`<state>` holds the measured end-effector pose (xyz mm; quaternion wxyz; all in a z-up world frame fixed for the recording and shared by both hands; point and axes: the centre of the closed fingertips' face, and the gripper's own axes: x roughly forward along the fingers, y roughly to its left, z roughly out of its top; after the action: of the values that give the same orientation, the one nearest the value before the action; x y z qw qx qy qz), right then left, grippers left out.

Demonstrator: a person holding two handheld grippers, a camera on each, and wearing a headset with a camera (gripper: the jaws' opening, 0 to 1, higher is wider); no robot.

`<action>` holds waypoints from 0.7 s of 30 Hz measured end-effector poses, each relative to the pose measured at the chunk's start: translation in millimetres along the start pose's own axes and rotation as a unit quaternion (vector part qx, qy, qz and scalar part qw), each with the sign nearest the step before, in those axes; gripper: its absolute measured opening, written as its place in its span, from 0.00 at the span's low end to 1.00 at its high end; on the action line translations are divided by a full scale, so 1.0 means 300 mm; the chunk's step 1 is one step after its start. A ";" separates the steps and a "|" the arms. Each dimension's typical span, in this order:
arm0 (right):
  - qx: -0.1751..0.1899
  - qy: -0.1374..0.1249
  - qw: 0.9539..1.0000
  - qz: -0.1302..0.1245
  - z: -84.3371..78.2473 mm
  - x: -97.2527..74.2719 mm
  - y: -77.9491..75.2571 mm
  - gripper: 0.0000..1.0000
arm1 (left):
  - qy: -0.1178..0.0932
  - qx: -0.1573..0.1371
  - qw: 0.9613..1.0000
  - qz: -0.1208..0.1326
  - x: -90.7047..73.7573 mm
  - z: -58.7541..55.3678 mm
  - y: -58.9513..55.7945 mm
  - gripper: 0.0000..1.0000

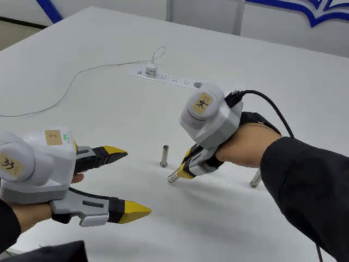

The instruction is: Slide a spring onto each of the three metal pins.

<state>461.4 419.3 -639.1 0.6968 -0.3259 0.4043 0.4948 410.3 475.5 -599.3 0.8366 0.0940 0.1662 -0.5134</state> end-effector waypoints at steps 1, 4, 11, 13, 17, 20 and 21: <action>0.001 -0.001 1.000 0.005 0.005 -0.007 0.008 0.12 | 0.001 0.001 1.000 0.000 0.000 -0.001 0.000 0.76; 0.001 -0.003 1.000 0.016 0.020 -0.030 0.031 0.12 | 0.002 0.002 1.000 0.000 0.000 -0.003 0.000 0.74; -0.011 -0.007 0.999 0.039 0.071 -0.087 0.092 0.11 | 0.008 0.007 1.000 -0.004 0.003 -0.013 -0.004 0.68; -0.014 -0.008 0.999 0.045 0.085 -0.097 0.108 0.11 | 0.010 0.009 1.000 -0.007 0.004 -0.014 -0.008 0.64; -0.031 -0.006 0.998 0.051 0.112 -0.113 0.142 0.11 | 0.012 0.013 1.000 -0.016 0.008 -0.018 -0.020 0.59; -0.036 -0.013 0.997 0.062 0.137 -0.124 0.171 0.11 | 0.015 0.018 0.999 -0.022 0.012 -0.021 -0.030 0.56; -0.039 -0.014 0.997 0.065 0.146 -0.128 0.179 0.11 | 0.016 0.020 0.999 -0.025 0.013 -0.021 -0.034 0.54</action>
<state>413.6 456.4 -587.9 0.6555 -0.3191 0.3956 0.5586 401.6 469.6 -606.5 0.8186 0.1143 0.1713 -0.5362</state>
